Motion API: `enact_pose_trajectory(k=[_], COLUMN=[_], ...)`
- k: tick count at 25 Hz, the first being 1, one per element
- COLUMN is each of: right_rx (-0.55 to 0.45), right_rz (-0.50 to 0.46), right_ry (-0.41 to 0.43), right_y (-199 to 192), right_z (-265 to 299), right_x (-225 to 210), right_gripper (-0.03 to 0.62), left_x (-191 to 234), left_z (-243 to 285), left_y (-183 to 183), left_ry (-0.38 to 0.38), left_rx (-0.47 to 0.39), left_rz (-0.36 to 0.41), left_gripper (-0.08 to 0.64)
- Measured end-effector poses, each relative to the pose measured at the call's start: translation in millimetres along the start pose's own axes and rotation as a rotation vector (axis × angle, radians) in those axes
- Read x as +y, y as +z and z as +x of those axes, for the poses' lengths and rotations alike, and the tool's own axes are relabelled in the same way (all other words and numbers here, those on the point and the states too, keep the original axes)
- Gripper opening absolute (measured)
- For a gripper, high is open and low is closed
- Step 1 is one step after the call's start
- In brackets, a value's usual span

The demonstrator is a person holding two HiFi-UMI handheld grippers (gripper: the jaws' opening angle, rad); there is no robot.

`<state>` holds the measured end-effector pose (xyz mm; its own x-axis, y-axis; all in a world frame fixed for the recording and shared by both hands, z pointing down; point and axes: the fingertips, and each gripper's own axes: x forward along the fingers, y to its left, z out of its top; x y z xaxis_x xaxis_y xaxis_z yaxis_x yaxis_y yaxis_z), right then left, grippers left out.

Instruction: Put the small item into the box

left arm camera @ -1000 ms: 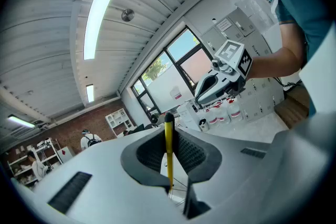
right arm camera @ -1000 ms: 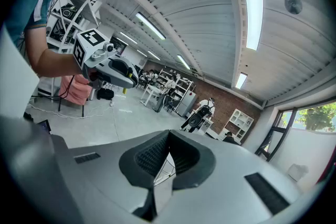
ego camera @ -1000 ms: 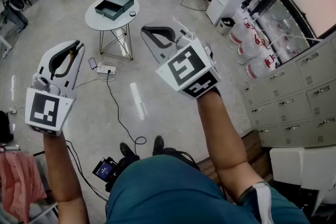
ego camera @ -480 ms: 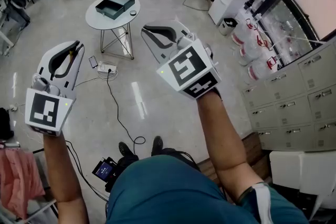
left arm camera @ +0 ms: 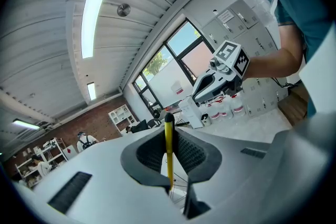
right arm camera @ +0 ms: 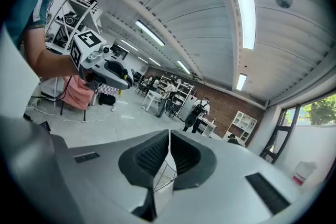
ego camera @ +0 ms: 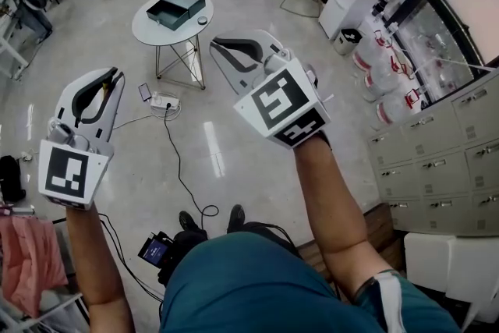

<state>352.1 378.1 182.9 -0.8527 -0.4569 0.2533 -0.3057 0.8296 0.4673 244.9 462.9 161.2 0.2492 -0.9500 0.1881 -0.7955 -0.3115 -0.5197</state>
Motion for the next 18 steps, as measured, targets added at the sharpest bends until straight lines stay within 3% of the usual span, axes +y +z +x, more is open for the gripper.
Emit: enact_pose_trajectory(k=[9, 18], right_rx=[0.014, 0.072], right_rz=[0.013, 0.030], right_ry=[0.004, -0.064], right_y=[0.7, 33.4], right_z=[43.9, 125.4], right_x=[-13.8, -18.7], right_gripper=[0.040, 0.038], left_x=[38.0, 126.3], left_z=[19.0, 39.3], left_y=[-23.2, -67.0], left_ry=[-0.004, -0.084], left_rx=[0.002, -0.057], left_rz=[-0.018, -0.024], left_gripper=[0.049, 0.049])
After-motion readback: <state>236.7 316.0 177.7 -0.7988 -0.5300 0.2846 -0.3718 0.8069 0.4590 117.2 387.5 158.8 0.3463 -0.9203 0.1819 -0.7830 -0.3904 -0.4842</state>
